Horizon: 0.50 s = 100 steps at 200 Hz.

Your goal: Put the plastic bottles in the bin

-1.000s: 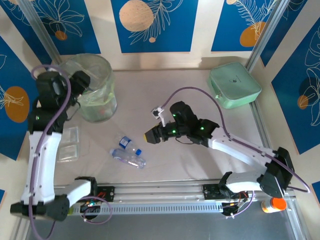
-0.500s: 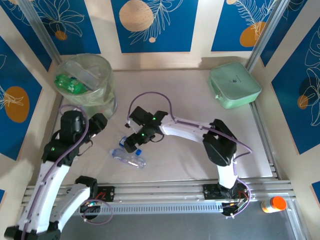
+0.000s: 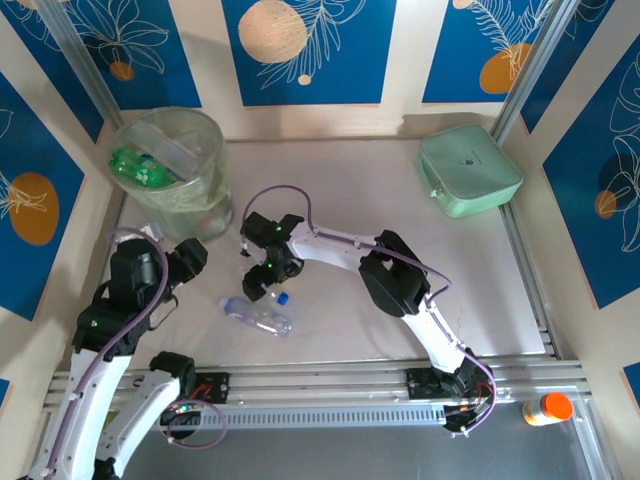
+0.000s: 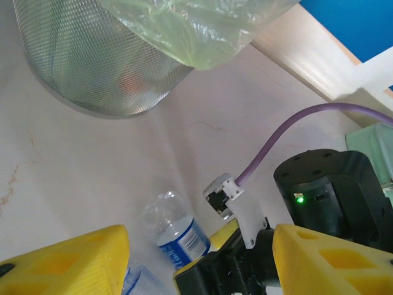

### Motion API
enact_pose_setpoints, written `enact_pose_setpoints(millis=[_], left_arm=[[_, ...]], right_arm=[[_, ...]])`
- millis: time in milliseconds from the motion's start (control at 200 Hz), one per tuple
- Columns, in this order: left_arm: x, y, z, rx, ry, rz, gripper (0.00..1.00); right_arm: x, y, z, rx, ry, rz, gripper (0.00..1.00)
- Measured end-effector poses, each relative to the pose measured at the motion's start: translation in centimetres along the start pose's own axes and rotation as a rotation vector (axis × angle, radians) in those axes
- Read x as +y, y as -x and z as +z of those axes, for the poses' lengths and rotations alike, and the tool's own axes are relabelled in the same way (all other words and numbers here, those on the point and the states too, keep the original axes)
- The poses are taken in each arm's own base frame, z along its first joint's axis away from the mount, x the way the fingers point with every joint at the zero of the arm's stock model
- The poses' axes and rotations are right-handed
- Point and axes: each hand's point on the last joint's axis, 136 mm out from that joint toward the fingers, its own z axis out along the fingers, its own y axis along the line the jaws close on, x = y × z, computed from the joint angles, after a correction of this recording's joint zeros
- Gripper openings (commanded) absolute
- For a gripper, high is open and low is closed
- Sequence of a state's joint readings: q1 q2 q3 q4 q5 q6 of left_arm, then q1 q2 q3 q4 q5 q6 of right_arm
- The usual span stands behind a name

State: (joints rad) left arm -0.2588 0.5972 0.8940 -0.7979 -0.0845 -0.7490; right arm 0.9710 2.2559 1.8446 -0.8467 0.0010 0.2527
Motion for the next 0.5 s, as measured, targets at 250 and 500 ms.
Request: enact_pose_setpoints(millis=[250,500], left_arm=[[-0.05,-0.28,0.04,0.007,-0.001,0.034,0.64],[-0.17,-0.22,0.27,0.008,0.000,0.039,0.64]], right_arm=[[-0.63,-0.02,0.03,0.006,-0.004,0.002,0.64],[-1.00,0.12,-0.04,-0.009,-0.003,0.000,0.54]])
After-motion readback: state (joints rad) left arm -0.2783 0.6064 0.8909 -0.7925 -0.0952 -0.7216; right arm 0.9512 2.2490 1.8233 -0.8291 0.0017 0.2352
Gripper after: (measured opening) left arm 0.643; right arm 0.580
